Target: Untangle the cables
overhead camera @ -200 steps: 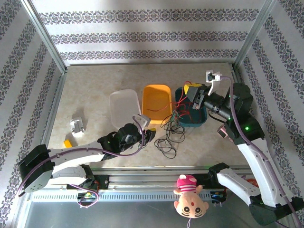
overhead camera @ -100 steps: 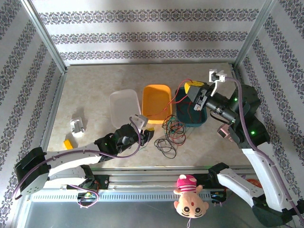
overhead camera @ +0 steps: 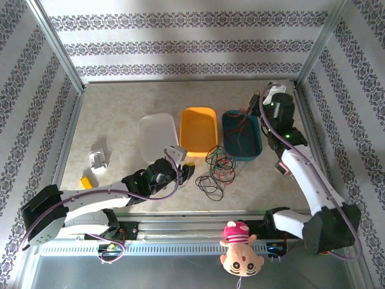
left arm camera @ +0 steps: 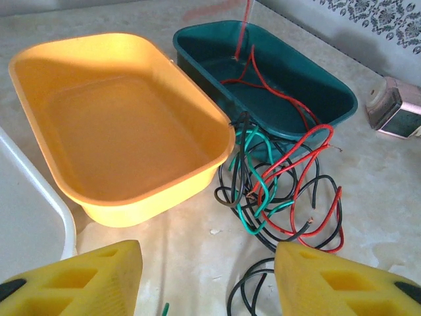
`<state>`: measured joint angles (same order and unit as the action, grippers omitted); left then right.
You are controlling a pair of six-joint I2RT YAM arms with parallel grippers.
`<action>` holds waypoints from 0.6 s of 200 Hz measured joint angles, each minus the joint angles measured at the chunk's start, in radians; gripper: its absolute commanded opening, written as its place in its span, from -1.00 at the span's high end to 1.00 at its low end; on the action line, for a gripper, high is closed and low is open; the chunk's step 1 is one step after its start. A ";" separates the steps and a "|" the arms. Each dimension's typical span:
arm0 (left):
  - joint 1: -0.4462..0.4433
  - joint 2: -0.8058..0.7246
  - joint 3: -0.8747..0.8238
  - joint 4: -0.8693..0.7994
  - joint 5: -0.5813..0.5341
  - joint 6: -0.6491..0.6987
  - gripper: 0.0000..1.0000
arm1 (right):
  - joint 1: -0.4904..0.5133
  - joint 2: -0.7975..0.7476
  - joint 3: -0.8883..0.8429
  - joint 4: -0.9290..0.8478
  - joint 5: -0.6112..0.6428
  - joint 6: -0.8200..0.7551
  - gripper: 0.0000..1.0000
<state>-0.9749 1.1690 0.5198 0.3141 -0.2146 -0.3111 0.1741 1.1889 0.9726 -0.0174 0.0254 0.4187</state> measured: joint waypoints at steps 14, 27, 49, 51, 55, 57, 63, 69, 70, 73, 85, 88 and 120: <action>0.000 0.000 -0.009 0.004 0.000 -0.009 -0.10 | 0.000 0.021 -0.082 0.011 0.038 0.022 1.00; 0.000 0.000 -0.017 0.009 0.000 -0.015 -0.11 | 0.000 0.026 -0.150 0.006 0.063 0.044 1.00; 0.000 0.002 -0.020 0.009 0.000 -0.019 -0.11 | 0.000 0.027 -0.218 -0.013 0.068 0.081 1.00; 0.000 0.002 -0.020 0.009 0.000 -0.020 -0.12 | 0.000 0.028 -0.221 -0.016 0.068 0.084 1.00; 0.000 0.003 -0.020 0.010 0.000 -0.020 -0.11 | 0.000 0.028 -0.226 -0.019 0.067 0.087 1.00; 0.000 0.004 -0.020 0.010 0.000 -0.020 -0.11 | 0.000 0.028 -0.228 -0.020 0.067 0.091 1.00; 0.000 0.007 -0.020 0.010 0.000 -0.020 -0.11 | 0.000 0.030 -0.233 -0.028 0.065 0.101 1.00; 0.000 0.012 -0.020 0.010 0.001 -0.020 -0.12 | 0.000 0.032 -0.236 -0.034 0.064 0.108 1.00; 0.000 0.012 -0.020 0.010 0.001 -0.019 -0.12 | 0.000 0.032 -0.236 -0.035 0.064 0.109 1.00; 0.000 0.015 -0.020 0.010 0.001 -0.020 -0.12 | 0.000 0.034 -0.237 -0.038 0.064 0.111 1.00; 0.000 0.028 -0.020 0.010 0.002 -0.019 -0.12 | 0.000 0.046 -0.245 -0.047 0.061 0.129 1.00; 0.000 0.031 -0.020 0.010 0.004 -0.019 -0.12 | 0.000 0.051 -0.247 -0.049 0.060 0.132 1.00; 0.000 0.065 -0.020 0.010 0.008 -0.019 -0.12 | -0.002 0.147 -0.254 -0.078 0.044 0.164 0.98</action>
<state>-0.9749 1.2339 0.4999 0.3244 -0.2062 -0.3302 0.1726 1.3357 0.7185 -0.0956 0.0692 0.5823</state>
